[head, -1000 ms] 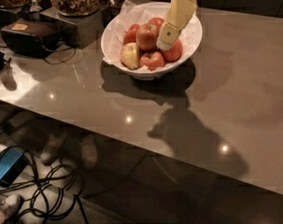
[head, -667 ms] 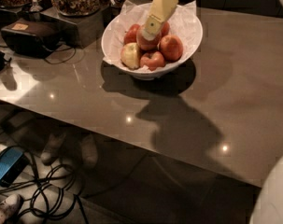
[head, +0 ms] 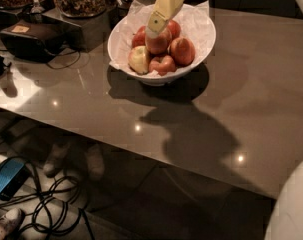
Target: Pick apple from white bowl
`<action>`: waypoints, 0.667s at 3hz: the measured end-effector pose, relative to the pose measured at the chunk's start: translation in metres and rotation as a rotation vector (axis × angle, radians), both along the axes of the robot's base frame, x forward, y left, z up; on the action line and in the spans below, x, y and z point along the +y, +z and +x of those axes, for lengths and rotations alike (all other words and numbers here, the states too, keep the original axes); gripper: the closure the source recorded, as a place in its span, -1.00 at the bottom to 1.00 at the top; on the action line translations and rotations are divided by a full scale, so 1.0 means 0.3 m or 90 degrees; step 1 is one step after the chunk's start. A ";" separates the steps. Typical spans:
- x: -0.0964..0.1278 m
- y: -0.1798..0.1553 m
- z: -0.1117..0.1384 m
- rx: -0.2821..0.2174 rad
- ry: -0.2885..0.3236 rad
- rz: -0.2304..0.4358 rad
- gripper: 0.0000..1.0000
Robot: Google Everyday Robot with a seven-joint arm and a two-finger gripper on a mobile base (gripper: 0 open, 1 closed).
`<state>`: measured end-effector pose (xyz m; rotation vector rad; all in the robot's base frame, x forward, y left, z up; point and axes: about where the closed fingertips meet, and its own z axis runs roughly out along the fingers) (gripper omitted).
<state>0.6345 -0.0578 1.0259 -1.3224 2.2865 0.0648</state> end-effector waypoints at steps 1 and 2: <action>0.010 -0.009 0.041 0.005 -0.021 0.023 -0.63; -0.002 -0.028 0.071 0.014 -0.040 0.034 -0.38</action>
Offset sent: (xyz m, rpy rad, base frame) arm 0.0280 -0.0098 -0.0118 0.0674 0.0482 -0.1010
